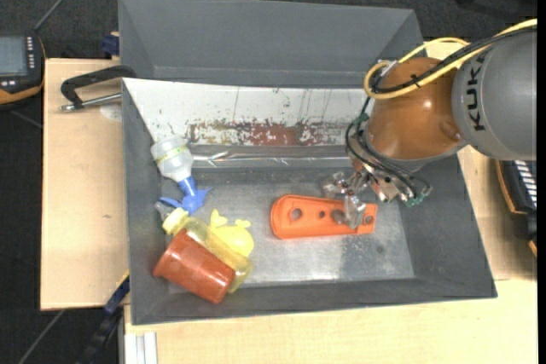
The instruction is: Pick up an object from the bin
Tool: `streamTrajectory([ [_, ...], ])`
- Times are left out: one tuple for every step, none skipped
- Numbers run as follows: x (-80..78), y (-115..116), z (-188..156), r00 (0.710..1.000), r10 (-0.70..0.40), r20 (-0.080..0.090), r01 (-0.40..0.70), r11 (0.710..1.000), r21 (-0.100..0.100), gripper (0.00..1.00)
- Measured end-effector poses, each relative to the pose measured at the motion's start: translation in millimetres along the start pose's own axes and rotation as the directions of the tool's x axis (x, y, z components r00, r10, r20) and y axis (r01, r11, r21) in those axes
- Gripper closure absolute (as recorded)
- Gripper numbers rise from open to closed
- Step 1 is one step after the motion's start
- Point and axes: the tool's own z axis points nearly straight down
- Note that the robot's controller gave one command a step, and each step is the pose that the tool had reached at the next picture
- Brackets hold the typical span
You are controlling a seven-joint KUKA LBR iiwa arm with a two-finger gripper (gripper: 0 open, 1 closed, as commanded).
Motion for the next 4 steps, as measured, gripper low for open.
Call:
streamTrajectory([
  [0.0,0,0,1.0,0.001,0.0,-0.001,1.0,0.0,1.0],
  [-28.4,20,-119,1.0,0.013,0.006,-0.013,1.0,0.001,1.0],
  [-28.4,20,-119,1.0,0.013,0.006,-0.013,1.0,0.0,1.0],
  [-31.3,33,-197,0.999,0.037,0.013,-0.037,0.999,0.001,1.0],
])
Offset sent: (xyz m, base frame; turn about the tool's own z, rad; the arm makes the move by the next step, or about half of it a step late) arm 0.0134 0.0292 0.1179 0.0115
